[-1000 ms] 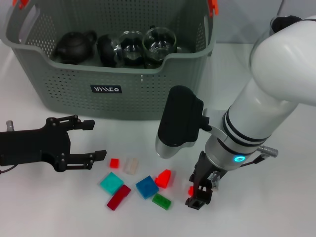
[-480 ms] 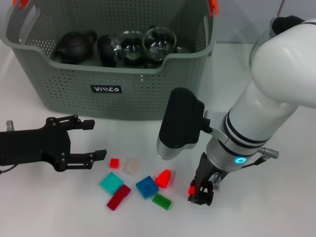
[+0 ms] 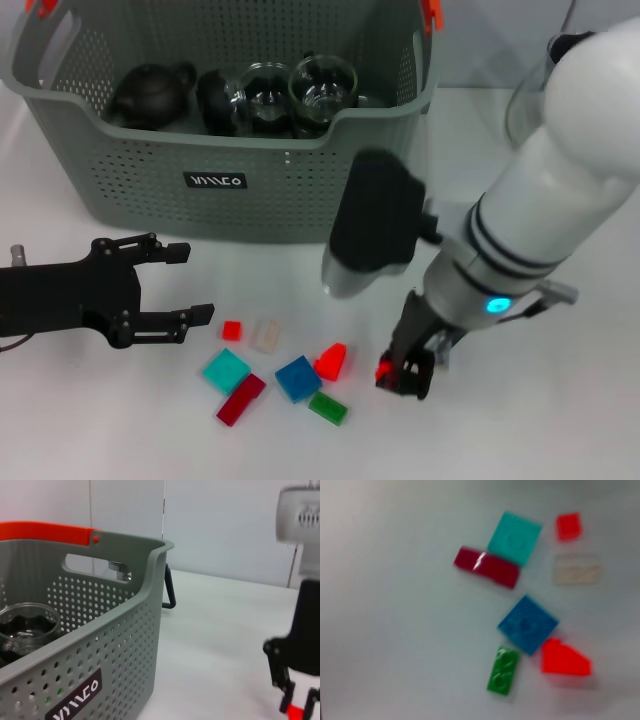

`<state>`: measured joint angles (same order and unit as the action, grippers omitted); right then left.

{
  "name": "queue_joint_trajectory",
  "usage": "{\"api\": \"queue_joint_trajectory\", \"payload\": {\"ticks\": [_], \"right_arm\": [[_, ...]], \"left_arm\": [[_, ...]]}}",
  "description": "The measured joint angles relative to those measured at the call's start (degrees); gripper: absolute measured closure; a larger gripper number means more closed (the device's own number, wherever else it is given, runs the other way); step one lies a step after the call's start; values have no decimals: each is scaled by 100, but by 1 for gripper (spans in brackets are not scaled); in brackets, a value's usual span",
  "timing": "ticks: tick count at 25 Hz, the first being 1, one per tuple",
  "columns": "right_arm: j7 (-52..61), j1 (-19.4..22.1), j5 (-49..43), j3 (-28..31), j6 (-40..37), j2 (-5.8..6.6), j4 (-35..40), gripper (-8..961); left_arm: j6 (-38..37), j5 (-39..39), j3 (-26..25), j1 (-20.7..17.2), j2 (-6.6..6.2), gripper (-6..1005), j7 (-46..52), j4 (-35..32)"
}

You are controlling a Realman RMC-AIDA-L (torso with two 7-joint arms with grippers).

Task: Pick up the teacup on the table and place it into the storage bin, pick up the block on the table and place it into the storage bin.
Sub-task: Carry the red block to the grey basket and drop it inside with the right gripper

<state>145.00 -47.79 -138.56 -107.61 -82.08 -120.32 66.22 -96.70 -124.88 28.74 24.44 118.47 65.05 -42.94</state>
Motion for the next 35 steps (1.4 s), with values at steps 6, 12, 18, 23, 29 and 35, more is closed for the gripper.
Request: {"api": "queue_joint_trajectory", "payload": {"ticks": [6, 12, 18, 23, 29, 35], "right_arm": [[113, 130, -23, 1318, -1184, -5, 1556, 752], [190, -399, 19, 2544, -1604, -10, 2636, 752], [-180, -981, -343, 2951, -789, -16, 2495, 751], [-435, -1261, -592, 3083, 146, -7, 1752, 751], [-817, -1375, -754, 3057, 1758, 5, 343, 751], [-1042, -1428, -766, 3006, 2660, -2, -458, 751]], "left_arm": [[-35, 0, -7, -16, -7, 170, 43, -38], [-36, -1, -9, -23, -1, 170, 25, -40], [-46, 1, -9, 44, -8, 170, 50, -37], [-51, 15, -7, 99, -14, 170, 53, -9], [-27, 35, -8, 154, -18, 170, 53, 3], [-52, 35, -8, 183, -27, 170, 60, 5]]}}
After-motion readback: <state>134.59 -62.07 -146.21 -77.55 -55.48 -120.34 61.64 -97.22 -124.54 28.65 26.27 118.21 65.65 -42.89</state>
